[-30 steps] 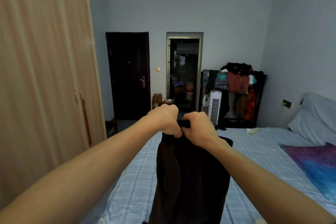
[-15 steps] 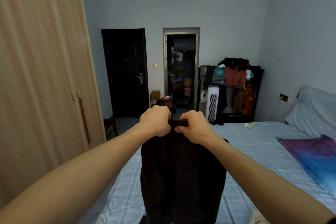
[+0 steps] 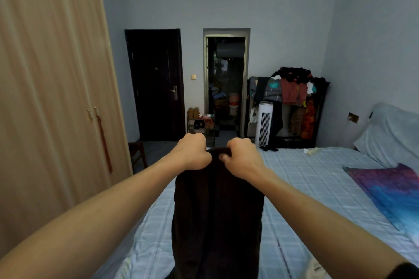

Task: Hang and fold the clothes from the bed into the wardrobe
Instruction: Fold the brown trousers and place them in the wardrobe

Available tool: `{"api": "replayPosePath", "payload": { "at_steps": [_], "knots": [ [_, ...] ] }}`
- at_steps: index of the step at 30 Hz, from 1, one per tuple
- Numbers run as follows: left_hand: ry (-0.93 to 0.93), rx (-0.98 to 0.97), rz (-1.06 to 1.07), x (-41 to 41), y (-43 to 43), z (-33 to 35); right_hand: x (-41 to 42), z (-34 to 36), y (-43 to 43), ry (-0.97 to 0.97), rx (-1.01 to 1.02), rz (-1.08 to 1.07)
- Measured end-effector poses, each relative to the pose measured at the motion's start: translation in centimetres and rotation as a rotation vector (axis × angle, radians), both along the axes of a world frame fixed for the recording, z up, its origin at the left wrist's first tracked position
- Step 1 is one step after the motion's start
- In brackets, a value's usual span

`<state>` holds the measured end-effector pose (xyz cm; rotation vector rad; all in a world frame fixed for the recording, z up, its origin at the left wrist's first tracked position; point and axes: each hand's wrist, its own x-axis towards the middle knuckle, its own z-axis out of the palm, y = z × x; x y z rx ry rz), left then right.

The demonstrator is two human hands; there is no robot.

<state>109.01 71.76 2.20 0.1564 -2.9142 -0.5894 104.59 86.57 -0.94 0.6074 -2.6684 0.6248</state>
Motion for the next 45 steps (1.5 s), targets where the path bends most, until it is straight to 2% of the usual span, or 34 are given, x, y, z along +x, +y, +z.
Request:
{"api": "replayPosePath", "payload": {
  "at_steps": [7,12,15,20,22,24,27,29,31,33,37,40,45],
  "knots": [
    [0.07,0.381,0.055,0.2,1.0,-0.4,-0.8,0.2,-0.3,-0.149,-0.391,-0.066],
    [0.026,0.672,0.069,-0.1,1.4,-1.4,-0.6,0.3,0.3,-0.327,-0.592,-0.014],
    [0.042,0.781,0.095,-0.4,1.2,-1.9,0.1,0.7,0.7,-0.447,-0.644,0.089],
    [0.049,0.865,0.097,-0.5,1.3,-1.8,0.4,1.1,1.2,-0.523,-0.539,0.147],
    [0.001,0.831,0.034,-0.4,1.1,-1.8,0.2,1.0,1.5,-0.5,-0.509,0.11],
    [0.006,0.671,-0.03,-0.2,0.8,-1.9,-0.2,0.9,2.1,-0.506,-0.505,0.09],
    [0.165,0.349,-0.091,0.0,0.2,-1.8,-0.3,0.8,3.4,-0.516,-0.463,0.155],
    [0.143,0.256,-0.183,-0.1,-0.4,-1.5,-0.1,1.0,4.1,-0.472,-0.404,0.229],
    [0.025,0.257,-0.301,-0.1,-0.6,-1.3,0.2,1.6,4.5,-0.426,-0.367,0.296],
    [-0.008,0.265,-0.375,0.0,-0.5,-1.6,0.3,2.4,5.0,-0.381,-0.344,0.337],
    [0.151,0.282,-0.395,0.3,0.4,-1.7,0.5,3.9,6.0,-0.3,-0.289,0.382],
    [0.2,0.325,-0.41,0.3,0.6,-1.0,0.5,4.6,6.8,-0.264,-0.258,0.392],
    [0.219,0.376,-0.41,0.5,-0.2,0.5,0.2,4.3,8.8,-0.451,-0.186,0.314]
  ]
}}
